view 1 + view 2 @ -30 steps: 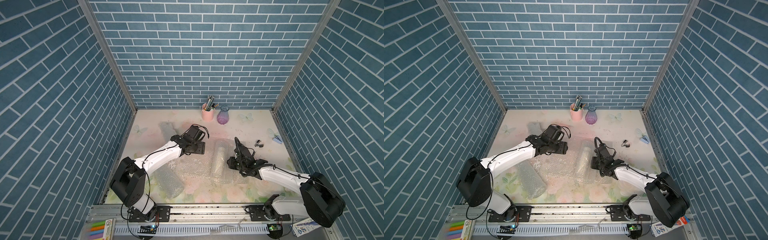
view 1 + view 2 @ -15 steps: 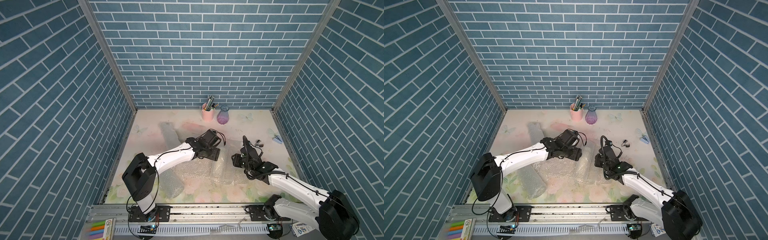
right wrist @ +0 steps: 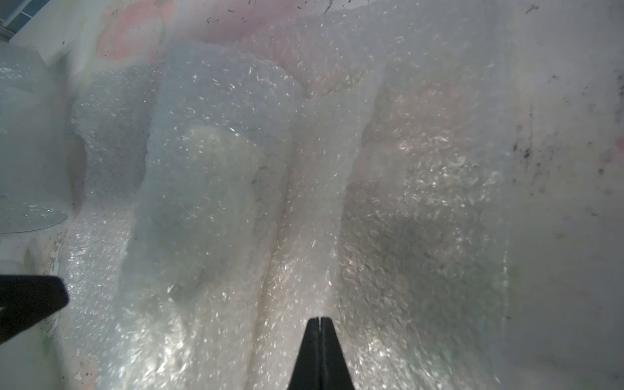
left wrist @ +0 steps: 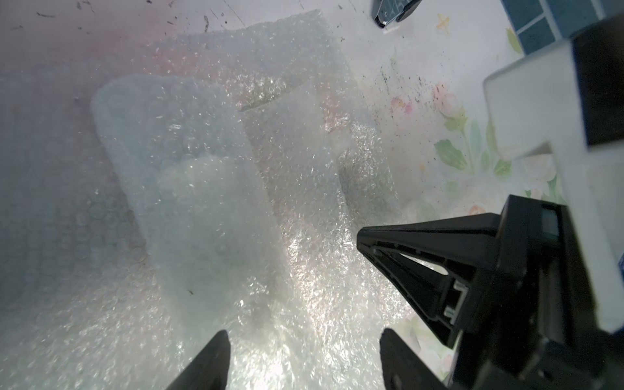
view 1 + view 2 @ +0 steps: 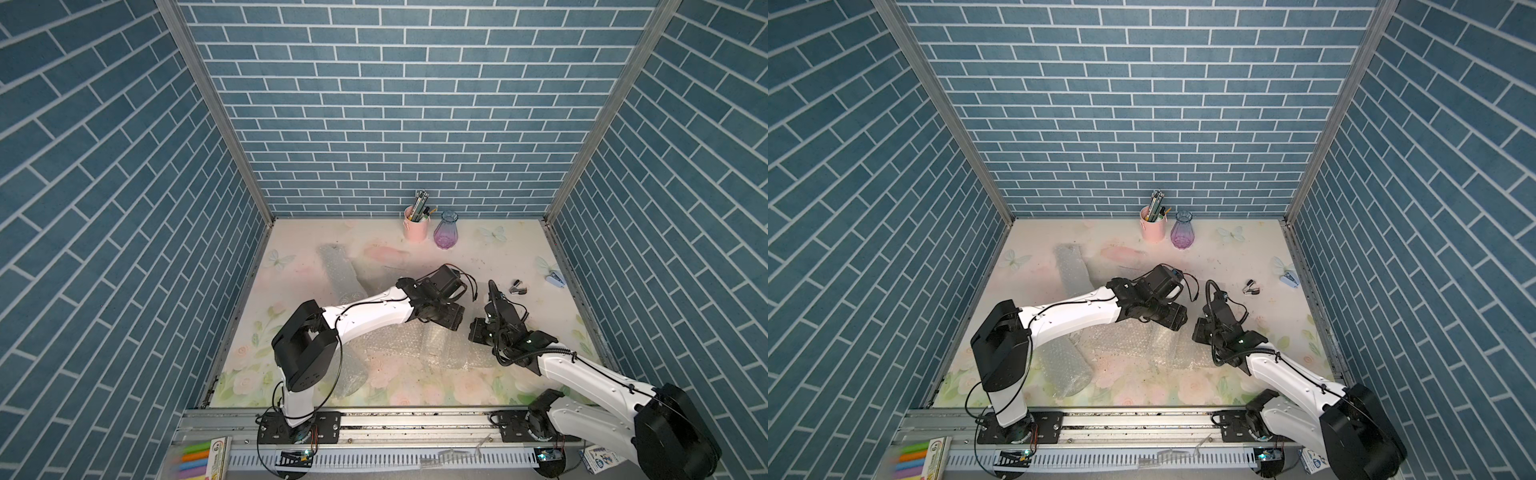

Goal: Unwrap the vase from the bubble wrap
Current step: Unwrap the bubble wrap.

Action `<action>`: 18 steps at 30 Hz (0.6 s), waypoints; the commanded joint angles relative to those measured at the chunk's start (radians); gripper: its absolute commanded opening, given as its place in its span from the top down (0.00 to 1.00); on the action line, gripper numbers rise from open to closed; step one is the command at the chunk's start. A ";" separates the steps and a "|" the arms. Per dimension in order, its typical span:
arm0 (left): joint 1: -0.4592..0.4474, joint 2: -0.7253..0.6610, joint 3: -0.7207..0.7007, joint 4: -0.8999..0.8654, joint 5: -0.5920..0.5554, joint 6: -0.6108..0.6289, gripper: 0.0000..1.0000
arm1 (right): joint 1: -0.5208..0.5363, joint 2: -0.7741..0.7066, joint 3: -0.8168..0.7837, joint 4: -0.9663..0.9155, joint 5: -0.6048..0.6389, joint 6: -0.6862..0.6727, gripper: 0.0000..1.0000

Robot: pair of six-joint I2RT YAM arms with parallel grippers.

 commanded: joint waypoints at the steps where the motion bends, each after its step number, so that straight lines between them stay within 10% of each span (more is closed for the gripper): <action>1: -0.002 0.028 0.028 0.009 0.038 -0.010 0.30 | -0.014 0.004 -0.014 0.052 -0.041 0.039 1.00; 18: 0.031 0.041 -0.018 -0.033 -0.039 0.008 0.32 | -0.078 -0.135 -0.030 -0.064 -0.021 0.012 1.00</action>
